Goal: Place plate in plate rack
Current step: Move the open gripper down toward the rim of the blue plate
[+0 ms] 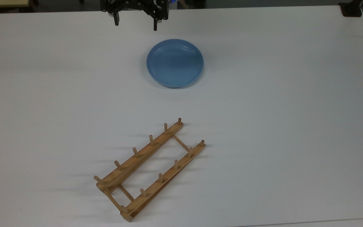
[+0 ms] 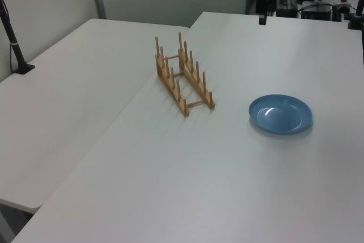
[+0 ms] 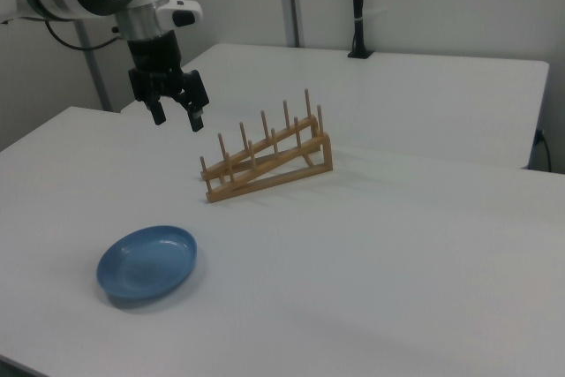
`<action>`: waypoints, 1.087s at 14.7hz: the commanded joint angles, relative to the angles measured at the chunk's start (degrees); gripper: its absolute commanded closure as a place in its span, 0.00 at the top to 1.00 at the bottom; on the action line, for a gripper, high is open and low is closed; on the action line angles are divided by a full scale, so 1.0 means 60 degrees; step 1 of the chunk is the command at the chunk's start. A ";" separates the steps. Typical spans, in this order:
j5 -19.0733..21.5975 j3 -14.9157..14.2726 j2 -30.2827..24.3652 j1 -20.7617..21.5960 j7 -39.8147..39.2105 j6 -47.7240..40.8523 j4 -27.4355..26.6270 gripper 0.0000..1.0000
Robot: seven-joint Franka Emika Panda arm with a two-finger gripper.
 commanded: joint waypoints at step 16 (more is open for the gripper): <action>0.0183 -0.0036 0.0005 -0.0517 -0.3628 0.0207 -0.0996 1.00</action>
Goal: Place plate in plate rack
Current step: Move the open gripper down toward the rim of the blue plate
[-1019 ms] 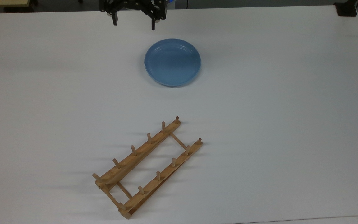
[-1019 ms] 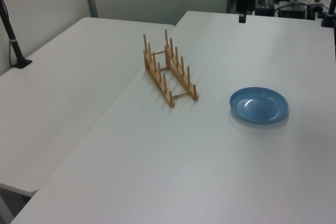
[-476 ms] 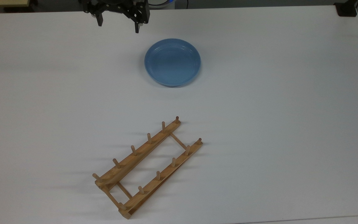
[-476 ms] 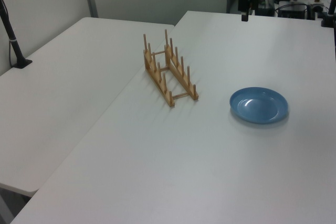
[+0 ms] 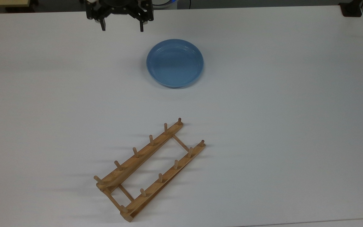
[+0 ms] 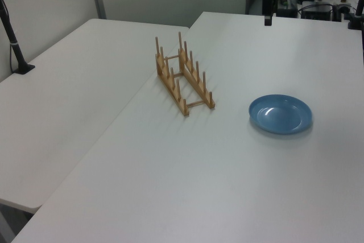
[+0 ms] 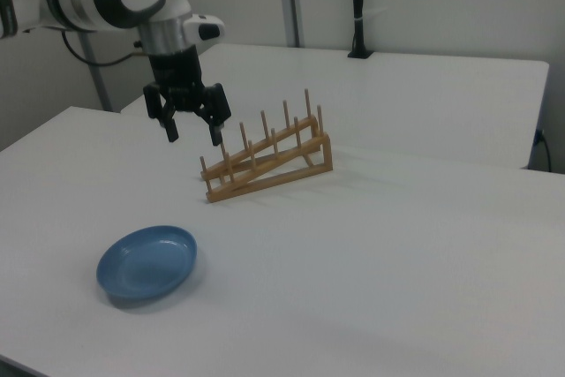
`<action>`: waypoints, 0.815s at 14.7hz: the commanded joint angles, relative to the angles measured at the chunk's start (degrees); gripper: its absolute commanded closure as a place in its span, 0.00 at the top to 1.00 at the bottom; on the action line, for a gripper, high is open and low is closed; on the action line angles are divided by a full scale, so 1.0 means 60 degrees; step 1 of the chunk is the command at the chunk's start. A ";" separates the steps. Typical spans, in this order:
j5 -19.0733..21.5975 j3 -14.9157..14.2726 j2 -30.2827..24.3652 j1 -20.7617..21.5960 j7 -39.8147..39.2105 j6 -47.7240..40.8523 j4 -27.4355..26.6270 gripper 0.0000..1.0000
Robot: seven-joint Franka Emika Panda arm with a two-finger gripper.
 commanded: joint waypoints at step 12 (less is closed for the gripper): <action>0.0035 0.0043 0.0515 0.0829 -0.1917 0.4118 -0.4310 0.88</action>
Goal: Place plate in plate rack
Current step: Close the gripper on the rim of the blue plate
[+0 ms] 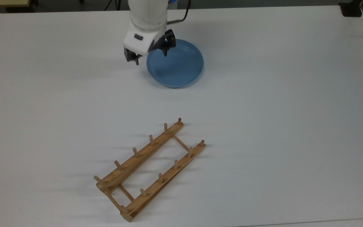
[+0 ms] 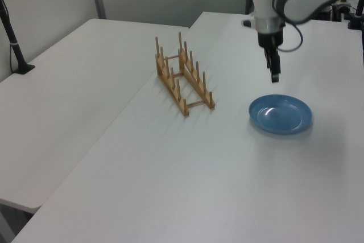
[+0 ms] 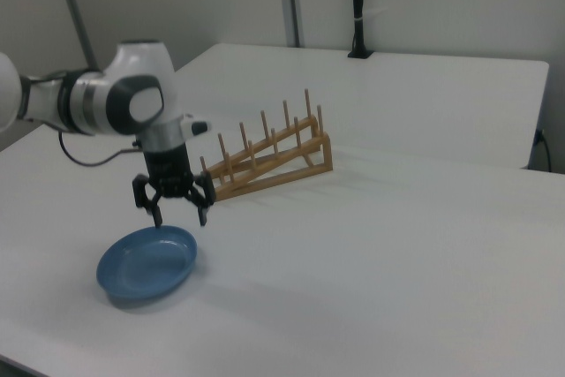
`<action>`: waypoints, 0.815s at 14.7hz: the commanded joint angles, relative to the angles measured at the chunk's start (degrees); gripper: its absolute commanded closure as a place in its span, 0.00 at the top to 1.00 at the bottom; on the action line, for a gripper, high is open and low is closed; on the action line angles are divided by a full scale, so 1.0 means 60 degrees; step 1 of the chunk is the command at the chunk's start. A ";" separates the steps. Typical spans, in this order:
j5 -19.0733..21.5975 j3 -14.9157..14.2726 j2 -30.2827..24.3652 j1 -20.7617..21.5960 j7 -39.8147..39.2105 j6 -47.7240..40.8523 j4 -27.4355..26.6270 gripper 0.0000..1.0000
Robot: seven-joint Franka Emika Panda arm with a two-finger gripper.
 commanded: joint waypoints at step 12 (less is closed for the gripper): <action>-0.0211 -0.0065 0.1153 -0.0021 -0.0122 0.1132 -0.0004 0.00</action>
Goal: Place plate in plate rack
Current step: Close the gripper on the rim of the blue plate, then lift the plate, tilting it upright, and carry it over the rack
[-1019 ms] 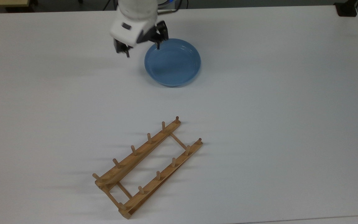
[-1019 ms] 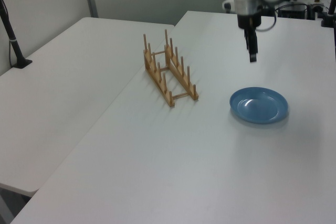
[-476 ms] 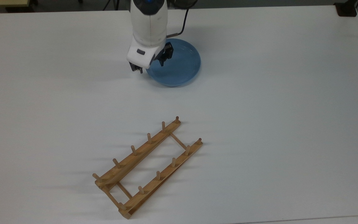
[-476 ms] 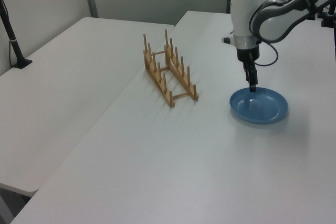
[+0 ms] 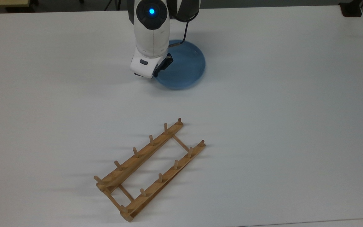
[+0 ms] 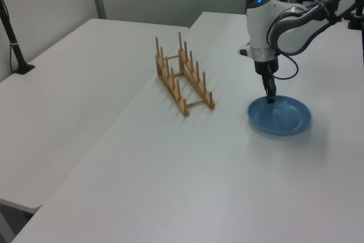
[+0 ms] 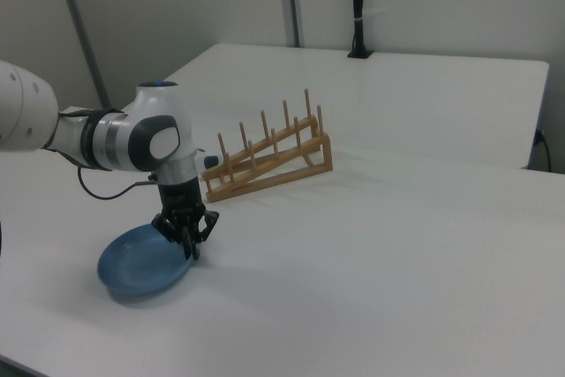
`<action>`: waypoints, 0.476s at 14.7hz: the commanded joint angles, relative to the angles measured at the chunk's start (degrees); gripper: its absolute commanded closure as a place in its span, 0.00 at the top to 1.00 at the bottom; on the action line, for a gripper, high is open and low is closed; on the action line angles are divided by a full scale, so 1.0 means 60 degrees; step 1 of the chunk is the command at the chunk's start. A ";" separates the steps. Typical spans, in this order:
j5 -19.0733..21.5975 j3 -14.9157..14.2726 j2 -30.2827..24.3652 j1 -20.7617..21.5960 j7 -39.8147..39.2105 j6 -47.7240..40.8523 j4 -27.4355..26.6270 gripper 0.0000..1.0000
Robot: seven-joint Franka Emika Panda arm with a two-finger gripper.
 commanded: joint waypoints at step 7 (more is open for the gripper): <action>0.0590 -0.0148 -0.0153 -0.0100 -0.0059 -0.2225 0.2963 0.00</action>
